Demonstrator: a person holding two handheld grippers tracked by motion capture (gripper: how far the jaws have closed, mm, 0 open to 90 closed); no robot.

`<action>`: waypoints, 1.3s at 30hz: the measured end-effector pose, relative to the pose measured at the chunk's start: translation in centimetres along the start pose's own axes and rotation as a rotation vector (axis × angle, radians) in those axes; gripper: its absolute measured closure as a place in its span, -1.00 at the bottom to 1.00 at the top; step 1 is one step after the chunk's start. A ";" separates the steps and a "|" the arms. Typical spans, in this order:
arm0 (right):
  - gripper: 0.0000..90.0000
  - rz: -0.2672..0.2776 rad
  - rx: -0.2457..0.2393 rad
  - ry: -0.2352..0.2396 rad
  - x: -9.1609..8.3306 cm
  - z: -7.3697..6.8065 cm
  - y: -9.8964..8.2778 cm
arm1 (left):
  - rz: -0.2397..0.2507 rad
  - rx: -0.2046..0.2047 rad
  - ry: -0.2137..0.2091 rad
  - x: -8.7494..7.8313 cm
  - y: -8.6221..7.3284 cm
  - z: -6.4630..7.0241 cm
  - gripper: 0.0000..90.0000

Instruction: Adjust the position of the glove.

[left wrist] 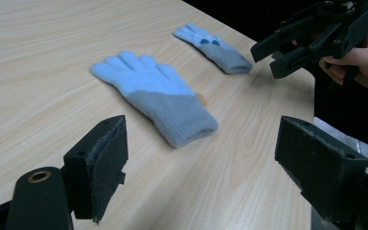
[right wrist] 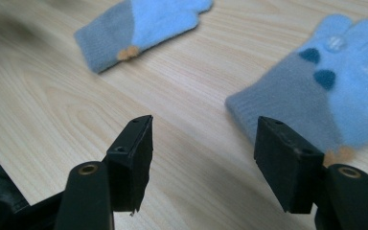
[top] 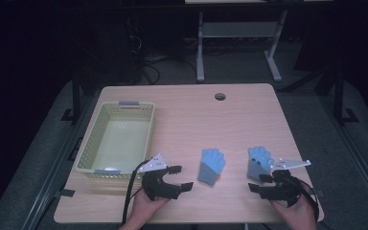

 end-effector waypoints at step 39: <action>-0.18 -0.087 0.029 -0.095 0.2 3.7 5.9 | 0.036 -0.005 0.025 -0.7 -0.1 0.2 -0.58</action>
Point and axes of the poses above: each handheld gripper's, and its own axes: x roughly forward along the jaws, y roughly out of its top, z roughly to its right, the point moved 1 cm from there along x, roughly forward along the jaws, and after that the axes turned 7 degrees about y, right-handed, at the moved point
